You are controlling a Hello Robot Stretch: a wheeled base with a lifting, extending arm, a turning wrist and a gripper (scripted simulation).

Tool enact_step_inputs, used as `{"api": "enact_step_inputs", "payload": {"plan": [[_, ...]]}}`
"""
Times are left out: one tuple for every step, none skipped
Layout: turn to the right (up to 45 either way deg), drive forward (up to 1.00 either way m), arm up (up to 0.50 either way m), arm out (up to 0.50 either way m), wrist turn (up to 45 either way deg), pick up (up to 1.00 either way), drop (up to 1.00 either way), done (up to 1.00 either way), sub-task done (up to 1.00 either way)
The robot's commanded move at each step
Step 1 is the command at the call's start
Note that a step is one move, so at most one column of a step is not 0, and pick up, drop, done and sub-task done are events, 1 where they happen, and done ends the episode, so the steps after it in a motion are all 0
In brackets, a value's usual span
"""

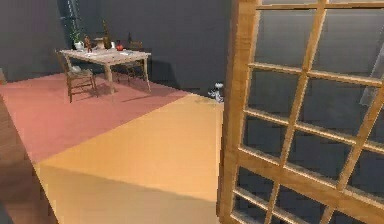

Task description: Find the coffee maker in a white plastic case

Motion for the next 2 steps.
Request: {"api": "enact_step_inputs", "payload": {"plan": [[24.0, 0.00, 0.00, 0.00, 0.0, 0.00, 0.00, 0.00, 0.00], [0.0, 0.60, 0.00, 0.00, 0.0, 0.00, 0.00, 0.00, 0.00]]}}
